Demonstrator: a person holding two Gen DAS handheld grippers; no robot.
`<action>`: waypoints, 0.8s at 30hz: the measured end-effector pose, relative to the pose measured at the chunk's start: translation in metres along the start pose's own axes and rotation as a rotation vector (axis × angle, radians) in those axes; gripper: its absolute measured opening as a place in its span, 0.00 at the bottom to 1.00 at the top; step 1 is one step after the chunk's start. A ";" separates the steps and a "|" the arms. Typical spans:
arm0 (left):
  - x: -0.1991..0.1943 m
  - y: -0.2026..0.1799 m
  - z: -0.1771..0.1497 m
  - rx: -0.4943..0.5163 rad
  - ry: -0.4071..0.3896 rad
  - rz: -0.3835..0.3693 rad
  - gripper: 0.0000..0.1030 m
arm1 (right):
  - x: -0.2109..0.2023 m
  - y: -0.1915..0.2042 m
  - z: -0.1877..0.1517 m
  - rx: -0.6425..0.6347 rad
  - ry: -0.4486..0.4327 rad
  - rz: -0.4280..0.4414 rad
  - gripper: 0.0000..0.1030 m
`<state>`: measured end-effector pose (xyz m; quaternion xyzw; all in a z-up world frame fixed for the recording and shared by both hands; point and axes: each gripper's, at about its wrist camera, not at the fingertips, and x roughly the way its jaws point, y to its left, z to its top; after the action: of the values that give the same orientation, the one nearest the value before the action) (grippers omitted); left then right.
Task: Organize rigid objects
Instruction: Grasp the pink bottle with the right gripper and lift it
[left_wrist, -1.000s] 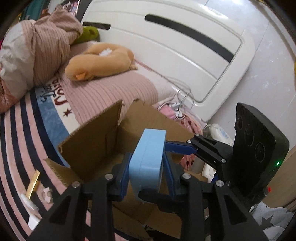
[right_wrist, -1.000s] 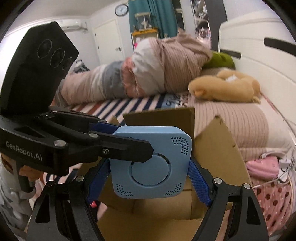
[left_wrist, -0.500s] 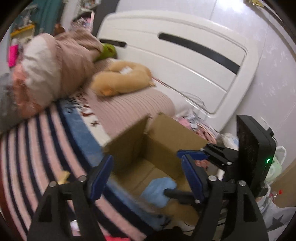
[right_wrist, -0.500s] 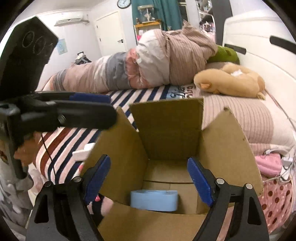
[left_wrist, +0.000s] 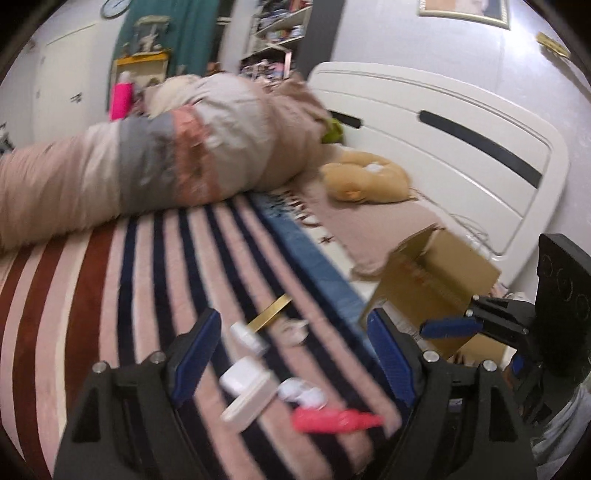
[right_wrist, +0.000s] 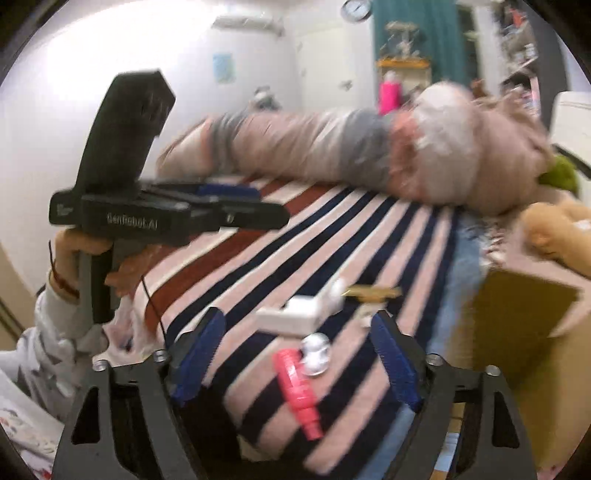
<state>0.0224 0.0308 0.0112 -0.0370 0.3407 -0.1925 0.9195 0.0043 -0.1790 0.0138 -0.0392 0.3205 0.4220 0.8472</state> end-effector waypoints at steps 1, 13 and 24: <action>0.001 0.008 -0.009 -0.007 0.007 0.008 0.77 | 0.009 0.004 -0.002 -0.008 0.026 0.010 0.67; 0.045 0.051 -0.086 -0.054 0.139 -0.031 0.77 | 0.119 -0.001 -0.054 -0.039 0.405 0.009 0.62; 0.056 0.042 -0.092 -0.049 0.180 -0.095 0.77 | 0.144 -0.011 -0.060 -0.047 0.467 -0.031 0.26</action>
<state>0.0163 0.0542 -0.1022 -0.0581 0.4245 -0.2302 0.8738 0.0444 -0.1071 -0.1191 -0.1606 0.4972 0.3957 0.7553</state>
